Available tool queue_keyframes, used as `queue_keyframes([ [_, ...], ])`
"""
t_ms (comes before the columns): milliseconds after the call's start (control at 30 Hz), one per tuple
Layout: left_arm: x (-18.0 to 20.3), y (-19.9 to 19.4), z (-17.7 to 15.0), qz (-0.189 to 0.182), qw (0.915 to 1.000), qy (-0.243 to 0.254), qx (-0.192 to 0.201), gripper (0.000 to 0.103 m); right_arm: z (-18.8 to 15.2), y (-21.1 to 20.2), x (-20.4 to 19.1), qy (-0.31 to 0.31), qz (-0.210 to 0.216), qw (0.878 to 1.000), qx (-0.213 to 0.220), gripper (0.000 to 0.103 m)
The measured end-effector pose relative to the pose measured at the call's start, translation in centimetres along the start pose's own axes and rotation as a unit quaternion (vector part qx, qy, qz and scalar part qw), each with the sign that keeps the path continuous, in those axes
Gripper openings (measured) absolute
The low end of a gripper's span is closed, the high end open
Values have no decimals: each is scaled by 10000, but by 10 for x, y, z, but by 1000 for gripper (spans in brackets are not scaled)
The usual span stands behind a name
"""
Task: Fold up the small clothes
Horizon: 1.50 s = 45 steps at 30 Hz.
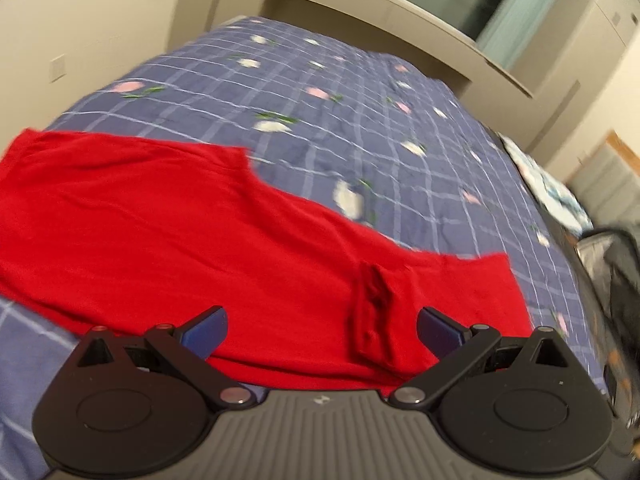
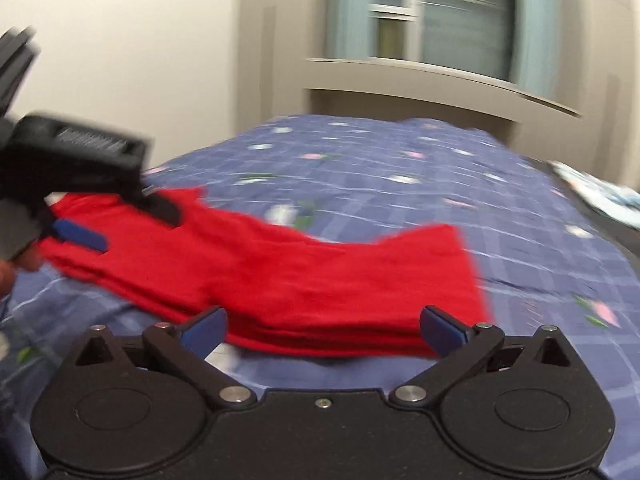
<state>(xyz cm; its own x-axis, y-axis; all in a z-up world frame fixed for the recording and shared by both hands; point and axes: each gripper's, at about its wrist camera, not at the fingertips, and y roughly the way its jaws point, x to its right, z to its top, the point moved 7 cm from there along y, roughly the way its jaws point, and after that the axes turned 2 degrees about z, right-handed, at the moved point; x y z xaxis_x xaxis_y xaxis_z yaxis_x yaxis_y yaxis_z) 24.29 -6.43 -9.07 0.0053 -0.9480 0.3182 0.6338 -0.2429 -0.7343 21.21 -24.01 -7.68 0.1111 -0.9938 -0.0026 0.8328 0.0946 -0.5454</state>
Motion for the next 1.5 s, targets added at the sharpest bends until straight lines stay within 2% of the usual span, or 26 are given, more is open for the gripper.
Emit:
queue_keyframes([
  [100,23,15,-4,-40,9995,274,-128,102,-4,-7,33,515,-347,9981,40,102],
  [167,33,27,-5,4,9991,373,-198,102,-8,-8,49,848,-431,9955,27,102],
  [233,38,36,-5,54,9989,397,-241,98,-13,-9,60,1100,-460,9929,-12,102],
  [300,40,43,-6,71,9988,364,-328,79,-19,-10,64,1238,-449,9913,-38,102],
  [333,41,47,-7,56,9987,323,-399,73,-19,-8,65,1269,-446,9909,-45,102],
  [400,42,51,-7,-5,9985,253,-489,43,-17,-5,66,1262,-420,9911,-59,102],
  [433,43,52,-8,-43,9983,238,-526,36,-15,-4,69,1230,-394,9916,-50,102],
  [467,44,52,-8,-85,9982,250,-542,19,-12,-1,70,1180,-395,9922,-27,102],
  [500,44,51,-10,-113,9982,276,-529,12,-7,3,70,1114,-427,9929,10,102],
  [667,46,36,-6,-57,9993,281,-229,10,24,33,87,577,-886,9941,230,102],
  [767,42,38,-5,119,9991,331,-239,10,38,60,101,467,-1074,9930,181,102],
  [867,34,48,-10,144,9988,195,-418,10,39,89,109,308,-1139,9930,-79,102],
  [1000,32,55,-15,190,9983,227,-497,10,19,117,112,90,-1110,9923,-533,102],
  [1133,31,55,-15,173,9983,216,-507,10,19,108,117,230,-1102,9928,-402,102],
  [1267,30,54,-16,145,9985,190,-497,10,14,77,114,336,-1126,9927,-268,102],
  [1367,29,58,-17,170,9984,182,-517,10,-7,68,110,298,-1226,9907,-507,102],
  [1500,29,58,-19,188,9984,171,-499,11,-13,66,112,537,-1189,9906,-422,102],
])
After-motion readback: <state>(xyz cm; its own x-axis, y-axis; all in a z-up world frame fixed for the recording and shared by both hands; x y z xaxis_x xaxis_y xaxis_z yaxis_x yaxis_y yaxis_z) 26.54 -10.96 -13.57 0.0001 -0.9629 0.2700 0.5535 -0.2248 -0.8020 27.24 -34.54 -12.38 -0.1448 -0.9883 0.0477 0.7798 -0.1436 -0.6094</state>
